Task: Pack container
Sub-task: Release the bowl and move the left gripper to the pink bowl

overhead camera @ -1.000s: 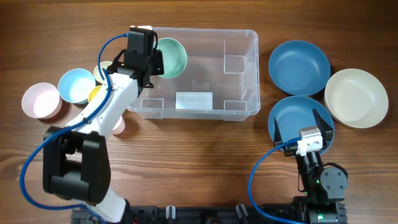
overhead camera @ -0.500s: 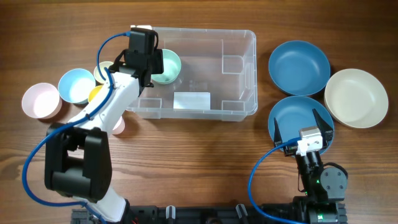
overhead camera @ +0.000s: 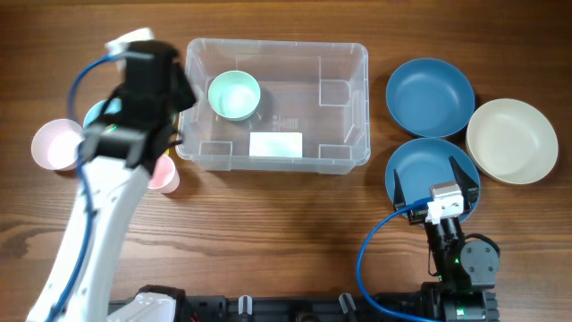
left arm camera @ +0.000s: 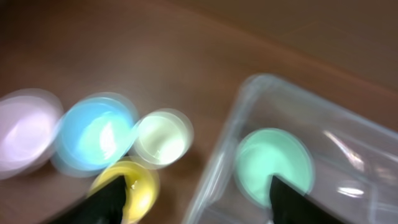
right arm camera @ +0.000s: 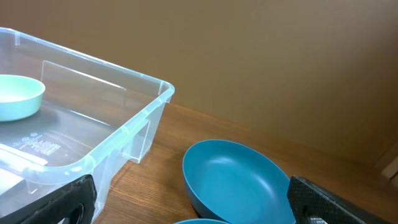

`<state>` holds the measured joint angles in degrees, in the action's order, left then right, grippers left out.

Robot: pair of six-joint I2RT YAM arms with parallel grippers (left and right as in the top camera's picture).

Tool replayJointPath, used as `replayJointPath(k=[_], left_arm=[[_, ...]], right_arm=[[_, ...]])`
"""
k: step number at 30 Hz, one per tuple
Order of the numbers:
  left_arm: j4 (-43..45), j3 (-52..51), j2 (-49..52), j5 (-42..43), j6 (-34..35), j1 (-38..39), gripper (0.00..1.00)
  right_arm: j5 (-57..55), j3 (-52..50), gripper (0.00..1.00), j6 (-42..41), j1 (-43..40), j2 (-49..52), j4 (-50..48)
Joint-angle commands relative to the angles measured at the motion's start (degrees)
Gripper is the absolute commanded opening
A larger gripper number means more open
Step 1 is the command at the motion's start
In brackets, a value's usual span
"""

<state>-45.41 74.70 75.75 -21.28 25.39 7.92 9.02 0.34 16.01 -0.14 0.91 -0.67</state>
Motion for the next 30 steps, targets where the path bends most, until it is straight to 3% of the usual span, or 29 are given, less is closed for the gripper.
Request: replayJointPath(k=[1,3,8,11,18,30], left_arm=[[-7.67,0.44,-2.54,-3.34,11.56,-11.15,0.84],[-10.54,0.37,-2.10,1.84,11.54,-19.61,0.87],[-12.17,0.24,2.23,23.32,11.56,-37.99,0.84],[-12.90,-0.39,7.56,26.18,11.54,-45.99,0.84],[-8.26,-1.49,19.45,26.18,11.52,-52.70,0.82],[5.46,-1.49,31.91,26.18,11.50,-53.07,0.72]], right_arm=[[0.96,-0.04,1.00,0.48,0.28,0.02,-0.13],[0.96,-0.04,1.00,0.44,0.28,0.02,-0.13],[0.96,-0.04,1.00,0.48,0.28,0.02,-0.13],[0.96,-0.04,1.00,0.48,0.28,0.02,-0.13],[0.96,-0.04,1.00,0.48,0.28,0.02,-0.13],[0.96,-0.04,1.00,0.46,0.28,0.02,-0.13]])
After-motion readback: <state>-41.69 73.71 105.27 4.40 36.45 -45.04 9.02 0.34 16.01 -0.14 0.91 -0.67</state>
